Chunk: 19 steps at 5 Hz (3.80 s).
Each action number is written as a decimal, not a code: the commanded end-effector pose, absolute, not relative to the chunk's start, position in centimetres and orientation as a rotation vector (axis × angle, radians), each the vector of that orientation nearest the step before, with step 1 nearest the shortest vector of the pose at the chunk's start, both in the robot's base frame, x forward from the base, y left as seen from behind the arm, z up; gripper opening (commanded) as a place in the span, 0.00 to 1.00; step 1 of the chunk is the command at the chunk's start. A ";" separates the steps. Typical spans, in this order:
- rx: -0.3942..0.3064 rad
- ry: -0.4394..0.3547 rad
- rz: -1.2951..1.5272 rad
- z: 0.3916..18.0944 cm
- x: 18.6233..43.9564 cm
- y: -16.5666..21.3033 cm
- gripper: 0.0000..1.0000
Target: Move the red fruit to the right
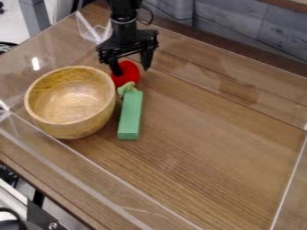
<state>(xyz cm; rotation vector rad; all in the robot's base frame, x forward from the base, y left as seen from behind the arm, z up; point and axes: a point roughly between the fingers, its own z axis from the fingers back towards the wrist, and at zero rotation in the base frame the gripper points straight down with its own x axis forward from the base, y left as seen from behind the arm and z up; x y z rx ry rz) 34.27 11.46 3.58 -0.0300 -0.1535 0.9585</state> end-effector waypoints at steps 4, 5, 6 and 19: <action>-0.048 -0.158 0.960 6.6 34.5 11.4 1.00; -0.042 -0.153 1.034 7.4 34.1 11.5 1.00; -0.033 -0.149 1.107 8.0 33.6 11.6 1.00; -0.076 -0.161 1.052 7.7 35.5 8.5 0.00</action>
